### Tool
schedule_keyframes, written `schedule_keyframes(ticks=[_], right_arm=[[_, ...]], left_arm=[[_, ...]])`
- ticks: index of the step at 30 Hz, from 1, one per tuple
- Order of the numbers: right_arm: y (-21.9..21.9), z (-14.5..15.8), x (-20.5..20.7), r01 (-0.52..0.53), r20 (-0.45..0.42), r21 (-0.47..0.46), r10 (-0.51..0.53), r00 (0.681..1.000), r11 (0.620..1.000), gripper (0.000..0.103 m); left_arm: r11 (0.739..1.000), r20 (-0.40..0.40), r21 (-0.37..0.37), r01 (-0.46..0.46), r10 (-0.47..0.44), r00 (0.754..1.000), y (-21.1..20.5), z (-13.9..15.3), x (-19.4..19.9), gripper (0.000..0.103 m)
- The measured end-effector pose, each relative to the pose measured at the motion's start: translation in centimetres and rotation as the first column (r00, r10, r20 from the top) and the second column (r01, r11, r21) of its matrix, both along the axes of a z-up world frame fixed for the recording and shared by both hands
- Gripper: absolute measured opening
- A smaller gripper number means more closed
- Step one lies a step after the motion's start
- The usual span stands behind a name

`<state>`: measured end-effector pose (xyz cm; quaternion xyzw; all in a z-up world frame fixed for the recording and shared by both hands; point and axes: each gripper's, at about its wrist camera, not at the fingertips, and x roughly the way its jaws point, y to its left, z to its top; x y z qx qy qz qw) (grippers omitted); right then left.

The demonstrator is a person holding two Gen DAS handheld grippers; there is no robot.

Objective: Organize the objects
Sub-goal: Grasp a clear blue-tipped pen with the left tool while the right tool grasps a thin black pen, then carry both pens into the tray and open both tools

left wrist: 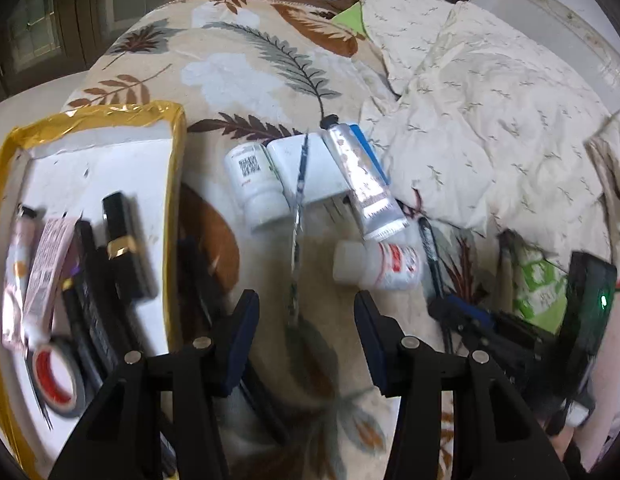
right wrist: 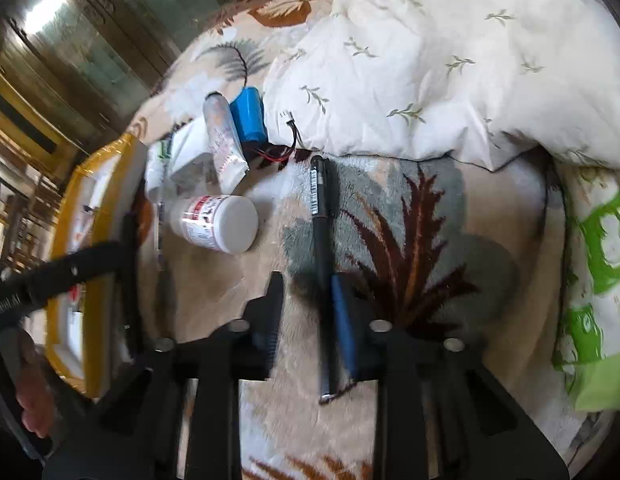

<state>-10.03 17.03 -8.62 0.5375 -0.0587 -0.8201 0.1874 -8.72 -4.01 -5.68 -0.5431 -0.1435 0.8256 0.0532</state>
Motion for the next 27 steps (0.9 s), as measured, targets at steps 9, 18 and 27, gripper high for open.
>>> schedule_keyframes(ticks=[9,18,27], right_arm=[[-0.9,-0.4,0.3,-0.006,-0.037,0.064,0.008,0.999,0.998,0.015],[-0.4,-0.2,0.3,0.015,-0.031,0.044,-0.014,0.999,0.999,0.008],[0.1,-0.2,2.9,-0.025,0.07,-0.069,0.03,0.997,0.997,0.008]], left_arm=[[0.998,0.079,-0.053,0.034,-0.03,0.996,1.0,-2.9,-3.7,0.007],[1.0,0.035,-0.004,0.009,-0.009,0.999,-1.2,-1.3,0.4,0.007],[0.996,-0.006,0.069,-0.054,0.054,0.999,-4.6,0.7,7.8,0.007]])
